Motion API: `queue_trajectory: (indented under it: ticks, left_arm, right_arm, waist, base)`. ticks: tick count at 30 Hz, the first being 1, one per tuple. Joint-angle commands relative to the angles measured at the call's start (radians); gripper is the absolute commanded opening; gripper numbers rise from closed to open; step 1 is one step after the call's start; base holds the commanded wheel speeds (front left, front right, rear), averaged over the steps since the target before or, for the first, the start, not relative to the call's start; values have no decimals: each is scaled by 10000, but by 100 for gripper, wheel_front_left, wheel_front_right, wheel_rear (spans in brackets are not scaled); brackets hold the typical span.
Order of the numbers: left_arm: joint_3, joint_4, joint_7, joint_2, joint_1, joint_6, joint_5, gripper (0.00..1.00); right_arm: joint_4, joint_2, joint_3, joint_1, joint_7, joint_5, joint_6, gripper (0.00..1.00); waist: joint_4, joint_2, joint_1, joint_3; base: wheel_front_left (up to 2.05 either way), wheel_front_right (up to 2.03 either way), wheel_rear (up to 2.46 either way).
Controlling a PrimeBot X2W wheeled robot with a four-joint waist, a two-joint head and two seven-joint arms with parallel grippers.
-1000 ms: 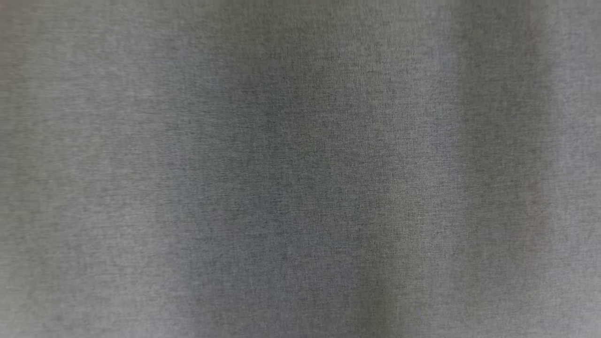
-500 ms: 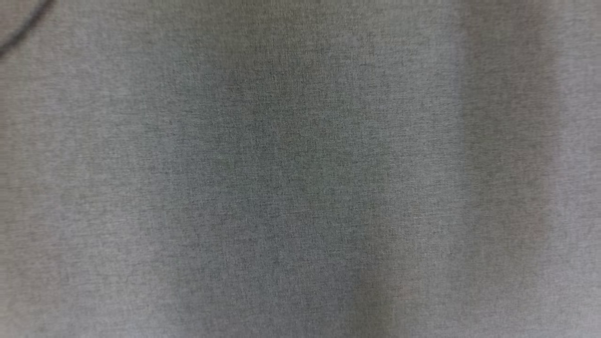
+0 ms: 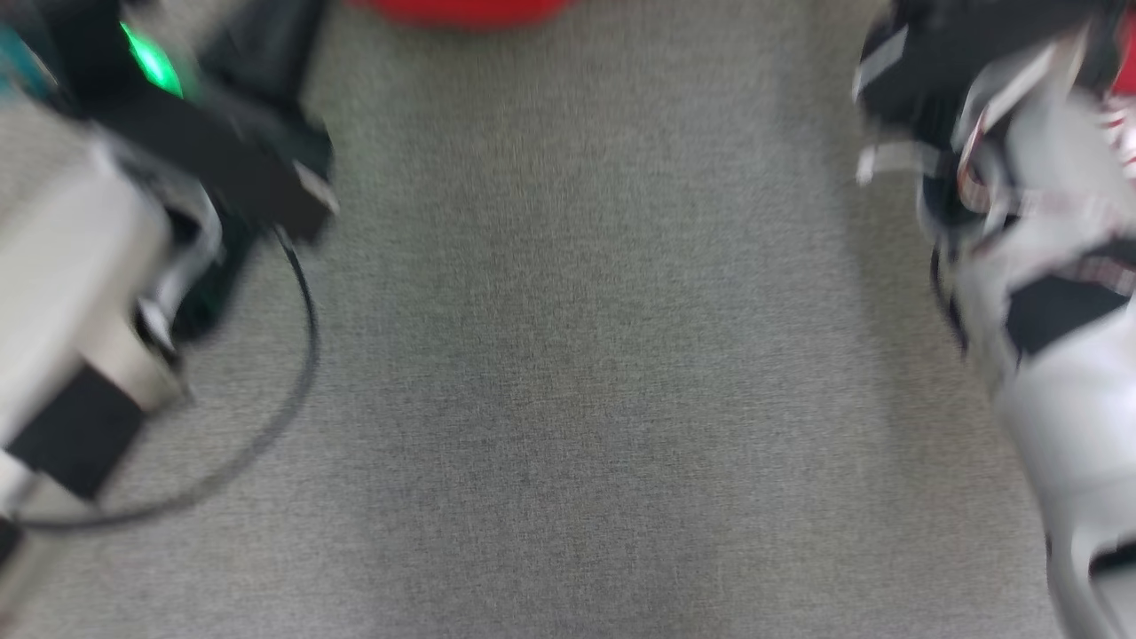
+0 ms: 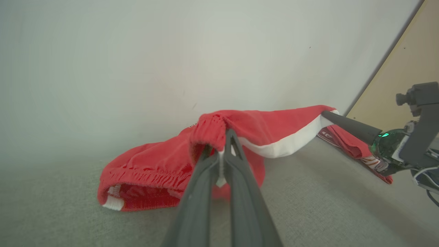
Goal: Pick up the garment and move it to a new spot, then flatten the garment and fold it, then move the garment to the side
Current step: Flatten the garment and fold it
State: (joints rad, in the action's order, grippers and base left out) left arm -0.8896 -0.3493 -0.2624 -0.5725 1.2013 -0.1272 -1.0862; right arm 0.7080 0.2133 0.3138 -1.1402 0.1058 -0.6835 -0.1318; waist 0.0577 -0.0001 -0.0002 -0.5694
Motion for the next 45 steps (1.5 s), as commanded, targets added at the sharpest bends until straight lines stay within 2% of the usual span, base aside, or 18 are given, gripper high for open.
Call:
queue_trajectory:
  ticks: [1, 7, 12, 18, 20, 30, 37, 45]
  left_arm:
    - [226, 191, -27, 141, -708, 62, 258, 0]
    - [741, 675, -29, 415, -3035, 103, 899, 0]
    - [1080, 1176, -29, 485, -4786, 70, 1692, 0]
    - [1144, 1669, -30, 601, -6550, 44, 2365, 0]
    - [1101, 1697, -30, 616, -6828, 40, 2464, 0]
    - [1063, 1759, -29, 911, -8967, -4, 3192, 0]
    - [868, 1960, -30, 975, -9757, -41, 3685, 0]
    - [1034, 2219, -30, 1022, -10042, -25, 3961, 0]
  right_arm:
    - [-344, 188, 104, 738, -12, -121, 29, 0]
    - [-1614, 555, 280, 3457, -139, -337, 29, 0]
    - [-2547, 737, 39, 5565, -370, -471, 29, 0]
    - [-3751, 819, -424, 7710, -788, -327, 29, 0]
    - [-3945, 800, -531, 8004, -852, -286, 29, 0]
    - [-5550, 441, -1837, 10936, -1789, 255, 29, 0]
    - [-7053, -149, -2772, 12913, -2670, 536, 29, 0]
    - [-8321, -807, -4004, 13548, -3412, 679, 29, 0]
  waist:
    - [-58, 1, 2, 849]
    - [-127, 1, 2, 1708]
    - [-165, 1, 2, 2303]
    - [-196, 1, 2, 2794]
    - [-189, 1, 2, 2868]
    - [-386, 1, 2, 3671]
    - [-634, 1, 2, 4150]
    - [-776, 1, 2, 4343]
  base:
    - [0, 0, 0]
    - [0, 0, 0]
    - [0, 0, 0]
    - [0, 0, 0]
    - [0, 0, 0]
    - [0, 0, 0]
    - [0, 0, 0]
    - [0, 0, 0]
